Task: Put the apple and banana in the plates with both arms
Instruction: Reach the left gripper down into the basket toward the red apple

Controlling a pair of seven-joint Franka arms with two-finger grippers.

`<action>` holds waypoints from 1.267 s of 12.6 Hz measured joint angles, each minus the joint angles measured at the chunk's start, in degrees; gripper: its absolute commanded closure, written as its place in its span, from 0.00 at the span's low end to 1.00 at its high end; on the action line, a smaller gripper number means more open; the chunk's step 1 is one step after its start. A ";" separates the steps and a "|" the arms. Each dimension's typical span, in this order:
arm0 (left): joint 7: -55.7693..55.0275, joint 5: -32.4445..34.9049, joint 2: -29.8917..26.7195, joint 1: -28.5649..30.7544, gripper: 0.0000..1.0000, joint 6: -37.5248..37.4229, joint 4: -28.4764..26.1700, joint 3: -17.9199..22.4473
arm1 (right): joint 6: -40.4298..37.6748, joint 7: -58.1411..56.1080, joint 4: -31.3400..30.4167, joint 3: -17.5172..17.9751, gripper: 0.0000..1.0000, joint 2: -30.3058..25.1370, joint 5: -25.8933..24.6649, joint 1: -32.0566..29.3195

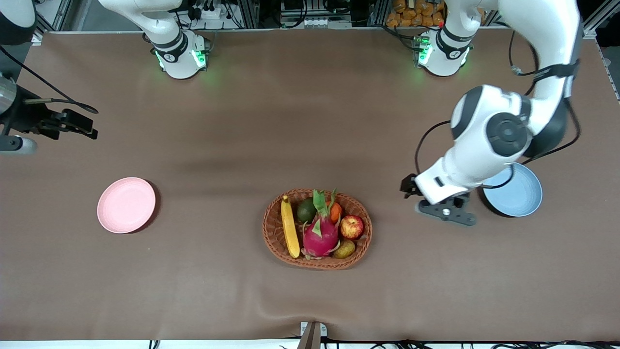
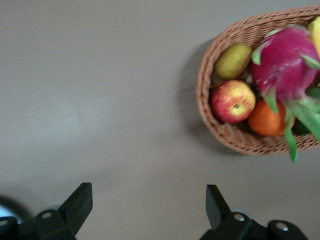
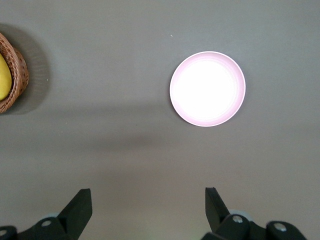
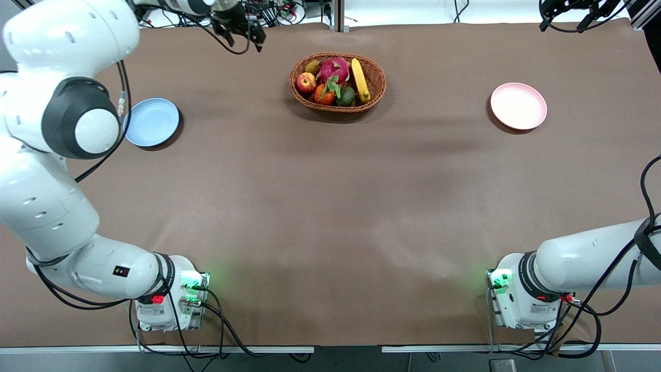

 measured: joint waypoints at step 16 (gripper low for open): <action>1.91 0.09 12.05 -8.68 0.00 26.75 -2.85 -0.01 | 17.54 0.06 -5.17 0.32 0.00 11.04 14.71 5.88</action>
